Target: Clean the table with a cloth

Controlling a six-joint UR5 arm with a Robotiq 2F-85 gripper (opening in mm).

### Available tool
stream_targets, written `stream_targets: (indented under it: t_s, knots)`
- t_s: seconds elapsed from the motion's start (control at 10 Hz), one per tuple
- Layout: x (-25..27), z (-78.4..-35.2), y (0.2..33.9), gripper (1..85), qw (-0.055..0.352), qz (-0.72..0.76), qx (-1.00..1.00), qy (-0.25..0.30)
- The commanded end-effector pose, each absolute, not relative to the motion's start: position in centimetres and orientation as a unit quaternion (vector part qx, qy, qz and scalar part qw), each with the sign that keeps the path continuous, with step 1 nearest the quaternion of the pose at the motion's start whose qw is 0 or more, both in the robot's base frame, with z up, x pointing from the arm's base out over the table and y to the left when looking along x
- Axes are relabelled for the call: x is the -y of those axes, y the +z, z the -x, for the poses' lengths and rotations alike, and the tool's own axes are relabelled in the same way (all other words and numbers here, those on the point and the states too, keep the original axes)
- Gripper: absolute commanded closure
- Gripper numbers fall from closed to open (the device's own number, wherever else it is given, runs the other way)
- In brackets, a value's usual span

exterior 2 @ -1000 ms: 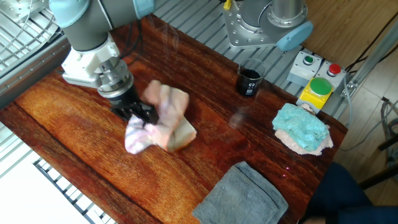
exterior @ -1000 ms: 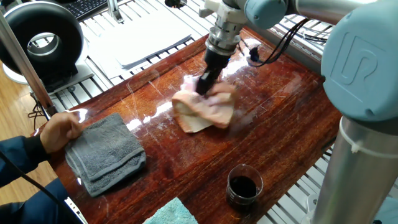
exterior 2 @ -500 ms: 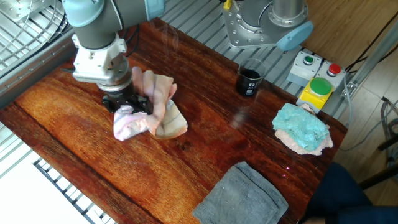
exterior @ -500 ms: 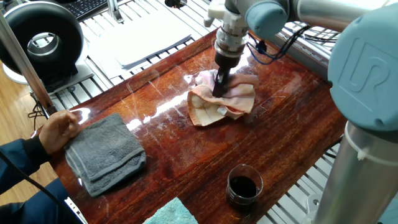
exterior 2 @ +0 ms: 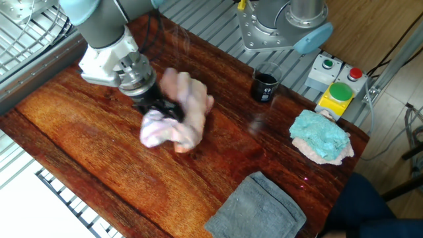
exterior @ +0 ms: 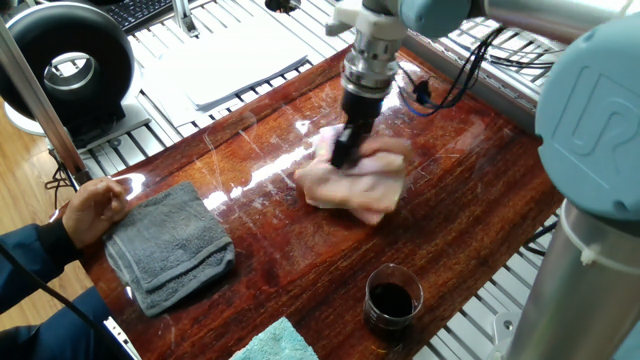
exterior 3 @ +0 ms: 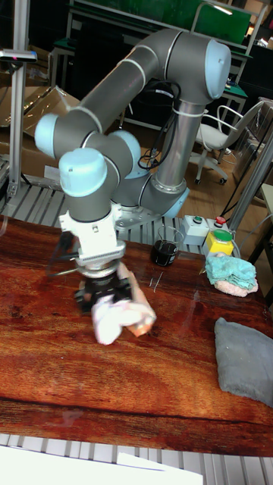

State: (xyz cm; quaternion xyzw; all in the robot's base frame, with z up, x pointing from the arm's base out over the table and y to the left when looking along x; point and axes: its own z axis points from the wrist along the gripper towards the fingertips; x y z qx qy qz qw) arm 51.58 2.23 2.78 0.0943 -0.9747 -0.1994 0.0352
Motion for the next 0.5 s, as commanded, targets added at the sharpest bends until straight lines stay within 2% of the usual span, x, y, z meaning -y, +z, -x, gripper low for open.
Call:
stream_targets:
  t_s: [0.0,0.3,0.4]
  knots:
    - [-11.7,-52.6,7.7,84.7,0.04,0.055,0.935,-0.348]
    - [-17.4,-57.6,12.7,84.7,0.004,0.158,0.855,-0.494]
    - [-17.8,-58.4,13.1,84.7,-0.002,0.168,0.843,-0.511]
